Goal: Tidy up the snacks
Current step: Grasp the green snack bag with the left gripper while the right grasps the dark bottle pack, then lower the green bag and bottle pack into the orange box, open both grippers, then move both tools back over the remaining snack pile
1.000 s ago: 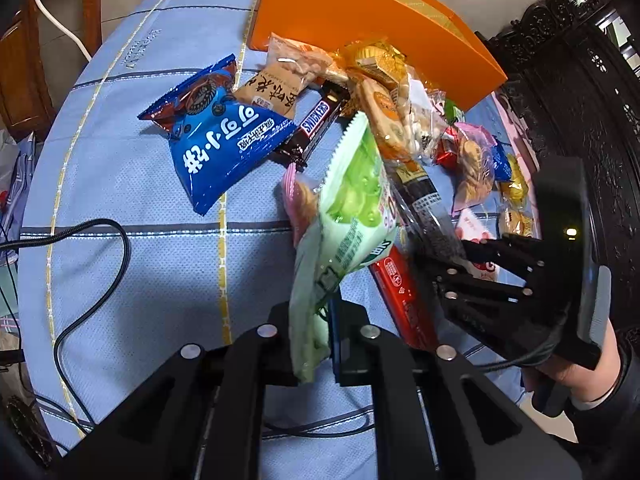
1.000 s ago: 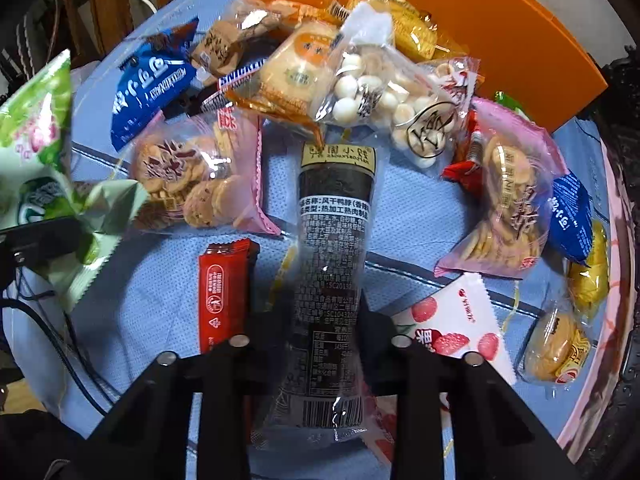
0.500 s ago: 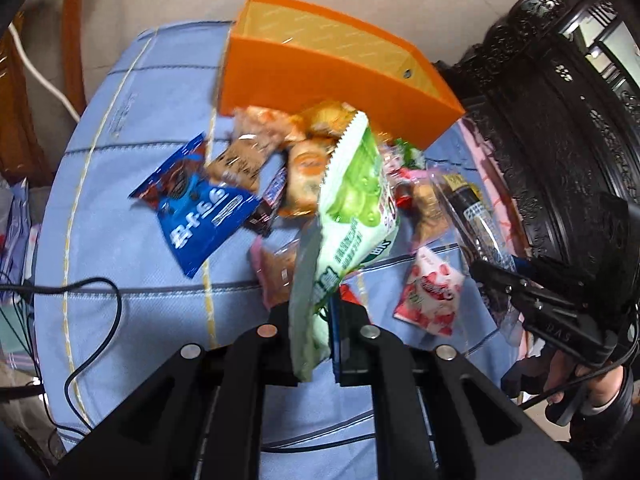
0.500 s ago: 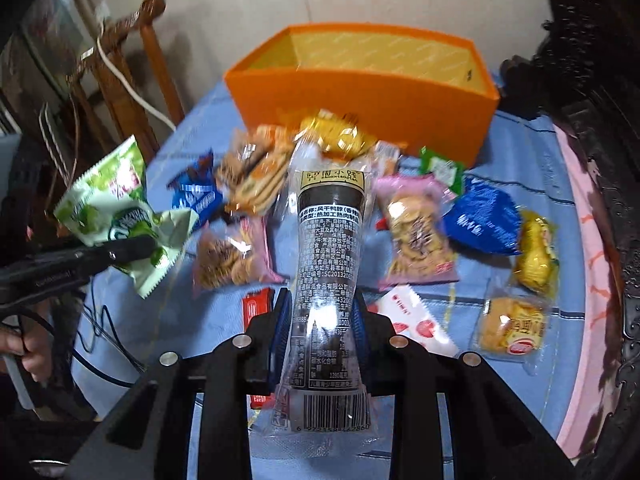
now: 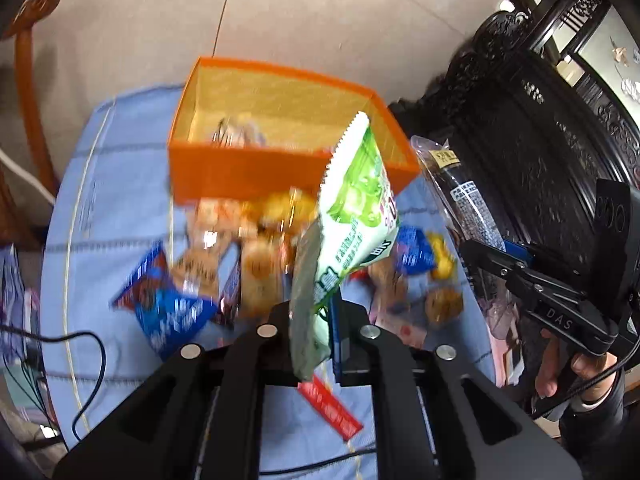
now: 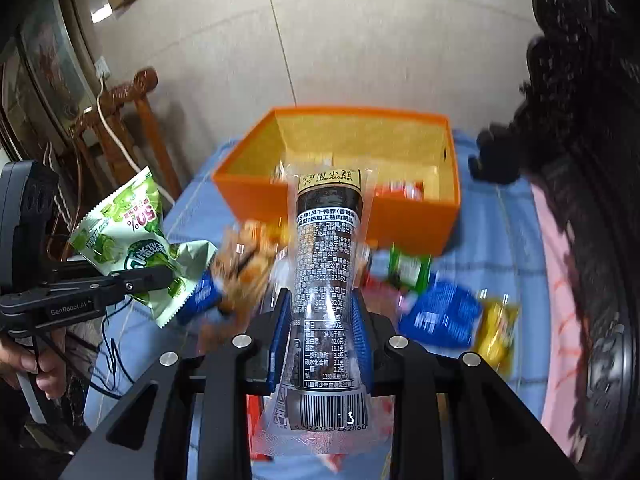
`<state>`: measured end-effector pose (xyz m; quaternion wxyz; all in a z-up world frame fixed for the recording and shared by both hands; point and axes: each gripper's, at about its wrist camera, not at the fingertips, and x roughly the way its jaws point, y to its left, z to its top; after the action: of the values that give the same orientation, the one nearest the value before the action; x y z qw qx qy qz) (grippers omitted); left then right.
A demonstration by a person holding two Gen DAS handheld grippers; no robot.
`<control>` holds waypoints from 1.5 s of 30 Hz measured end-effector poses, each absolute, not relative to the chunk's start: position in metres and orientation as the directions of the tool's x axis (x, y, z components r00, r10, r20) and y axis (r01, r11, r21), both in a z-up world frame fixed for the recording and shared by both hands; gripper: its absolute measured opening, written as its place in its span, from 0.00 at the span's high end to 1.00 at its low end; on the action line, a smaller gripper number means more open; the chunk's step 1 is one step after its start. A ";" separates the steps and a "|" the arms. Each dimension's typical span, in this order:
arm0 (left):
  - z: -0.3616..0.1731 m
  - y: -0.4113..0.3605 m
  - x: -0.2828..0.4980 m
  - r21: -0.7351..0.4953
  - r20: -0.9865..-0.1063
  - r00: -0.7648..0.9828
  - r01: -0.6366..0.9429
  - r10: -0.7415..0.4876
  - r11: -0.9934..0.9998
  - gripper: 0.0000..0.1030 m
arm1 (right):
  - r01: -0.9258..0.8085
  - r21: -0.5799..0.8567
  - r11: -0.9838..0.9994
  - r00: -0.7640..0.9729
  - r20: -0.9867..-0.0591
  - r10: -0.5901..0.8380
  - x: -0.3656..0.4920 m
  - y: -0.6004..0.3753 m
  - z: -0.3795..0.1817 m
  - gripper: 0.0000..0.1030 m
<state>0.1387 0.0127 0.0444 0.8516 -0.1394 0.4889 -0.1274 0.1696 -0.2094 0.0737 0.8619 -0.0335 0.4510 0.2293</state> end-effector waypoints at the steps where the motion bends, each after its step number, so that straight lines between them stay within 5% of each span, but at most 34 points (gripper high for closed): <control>1: 0.052 0.012 0.150 -0.348 -0.792 0.505 0.089 -0.344 0.933 0.92 | -0.424 0.148 0.894 0.496 -0.788 0.365 0.176 -0.211 0.077 0.72; 17: 0.055 0.010 0.320 -0.282 -0.813 0.523 0.031 -0.256 0.959 0.90 | -0.405 0.093 0.909 0.506 -0.806 0.308 0.339 -0.177 0.049 0.70; 18: 0.051 0.011 0.326 -0.284 -0.818 0.519 0.014 -0.250 0.959 0.84 | -0.401 0.092 0.911 0.495 -0.815 0.300 0.348 -0.175 0.043 0.67; 21: 0.039 0.019 0.337 -0.251 -0.839 0.514 -0.075 -0.178 0.965 0.09 | -0.362 0.099 0.927 0.489 -0.827 0.279 0.359 -0.176 0.032 0.55; 23: 0.040 0.023 0.333 -0.220 -0.820 0.558 -0.104 -0.126 0.970 0.07 | -0.337 0.103 0.936 0.509 -0.816 0.274 0.356 -0.180 0.031 0.41; 38: 0.034 0.055 0.242 -0.161 -0.850 0.519 -0.106 -0.083 0.981 0.07 | -0.276 0.147 0.950 0.482 -0.834 0.269 0.258 -0.219 0.031 0.30; 45: 0.026 0.062 0.184 -0.159 -0.867 0.492 -0.124 -0.079 0.980 0.07 | -0.254 0.119 0.960 0.451 -0.863 0.226 0.192 -0.229 0.018 0.16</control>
<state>0.1843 0.0615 0.0261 0.8577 -0.1002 0.5040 0.0131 0.1922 -0.2288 0.0180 0.8517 -0.0139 0.5045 0.1411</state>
